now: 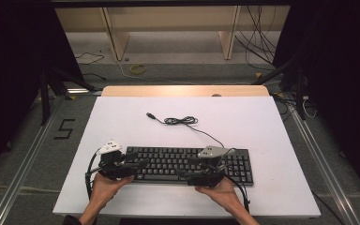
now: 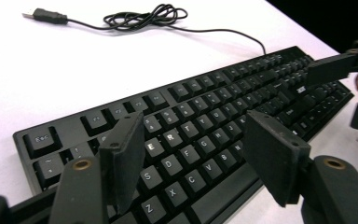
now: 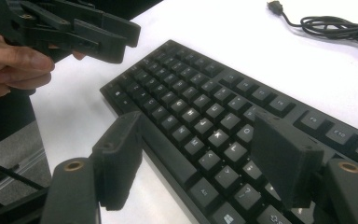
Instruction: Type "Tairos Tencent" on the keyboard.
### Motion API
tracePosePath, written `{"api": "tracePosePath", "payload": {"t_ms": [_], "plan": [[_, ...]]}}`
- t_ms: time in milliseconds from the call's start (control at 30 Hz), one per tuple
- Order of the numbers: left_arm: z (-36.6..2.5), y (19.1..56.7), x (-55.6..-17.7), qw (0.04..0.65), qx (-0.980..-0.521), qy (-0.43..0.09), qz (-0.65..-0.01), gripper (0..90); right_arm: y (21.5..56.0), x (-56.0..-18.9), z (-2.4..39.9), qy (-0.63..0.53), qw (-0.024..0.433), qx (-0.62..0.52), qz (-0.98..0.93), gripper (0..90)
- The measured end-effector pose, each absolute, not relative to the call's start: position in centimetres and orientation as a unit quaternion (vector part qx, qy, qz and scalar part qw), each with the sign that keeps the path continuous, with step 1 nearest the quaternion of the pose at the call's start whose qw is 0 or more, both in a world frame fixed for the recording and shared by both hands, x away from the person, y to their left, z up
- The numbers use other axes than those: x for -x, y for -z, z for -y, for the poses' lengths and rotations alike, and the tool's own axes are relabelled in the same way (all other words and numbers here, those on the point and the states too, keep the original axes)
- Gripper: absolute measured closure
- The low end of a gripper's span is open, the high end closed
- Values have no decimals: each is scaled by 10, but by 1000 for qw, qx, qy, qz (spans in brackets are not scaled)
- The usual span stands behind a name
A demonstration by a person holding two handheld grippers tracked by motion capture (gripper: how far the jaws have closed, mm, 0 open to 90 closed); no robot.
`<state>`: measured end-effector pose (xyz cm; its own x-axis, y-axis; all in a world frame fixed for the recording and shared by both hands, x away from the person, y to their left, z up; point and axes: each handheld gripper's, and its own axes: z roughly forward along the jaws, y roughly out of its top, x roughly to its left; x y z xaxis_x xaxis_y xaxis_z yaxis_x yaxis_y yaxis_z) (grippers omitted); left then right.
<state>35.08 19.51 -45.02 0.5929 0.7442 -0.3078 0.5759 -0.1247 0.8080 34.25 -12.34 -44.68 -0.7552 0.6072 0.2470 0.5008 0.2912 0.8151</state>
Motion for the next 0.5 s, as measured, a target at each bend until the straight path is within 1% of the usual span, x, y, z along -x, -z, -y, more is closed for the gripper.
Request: {"api": "tracePosePath", "payload": {"t_ms": [500], "plan": [[-199,449,-340,516,-732,-88,-436,324,449,-347,103,-484,43,-332,-808,356]]}}
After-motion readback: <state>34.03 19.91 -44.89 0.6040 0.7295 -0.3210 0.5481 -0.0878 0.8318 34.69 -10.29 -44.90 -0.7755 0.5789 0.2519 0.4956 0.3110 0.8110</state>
